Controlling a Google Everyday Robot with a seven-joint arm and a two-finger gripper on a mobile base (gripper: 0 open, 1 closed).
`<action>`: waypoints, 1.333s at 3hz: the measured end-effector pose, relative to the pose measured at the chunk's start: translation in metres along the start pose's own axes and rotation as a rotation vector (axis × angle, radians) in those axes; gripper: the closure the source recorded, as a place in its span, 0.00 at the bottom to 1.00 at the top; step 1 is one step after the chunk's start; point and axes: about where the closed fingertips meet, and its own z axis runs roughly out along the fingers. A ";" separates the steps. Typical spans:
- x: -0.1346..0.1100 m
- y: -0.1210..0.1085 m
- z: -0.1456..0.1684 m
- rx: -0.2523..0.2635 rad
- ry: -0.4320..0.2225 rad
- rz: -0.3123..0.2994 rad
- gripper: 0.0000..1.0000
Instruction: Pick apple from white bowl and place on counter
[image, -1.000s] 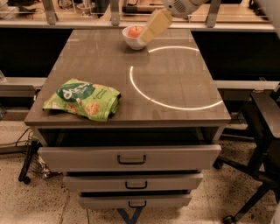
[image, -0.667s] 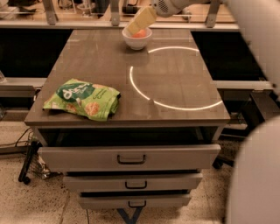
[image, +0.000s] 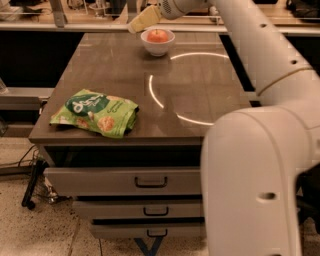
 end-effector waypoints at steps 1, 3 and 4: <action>0.017 -0.014 0.030 0.025 0.061 0.075 0.00; 0.055 -0.040 0.063 0.111 0.148 0.199 0.00; 0.052 -0.045 0.072 0.124 0.112 0.234 0.00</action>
Offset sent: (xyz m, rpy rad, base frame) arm 0.0785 -0.0173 -0.0684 -0.0351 0.2098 -0.2402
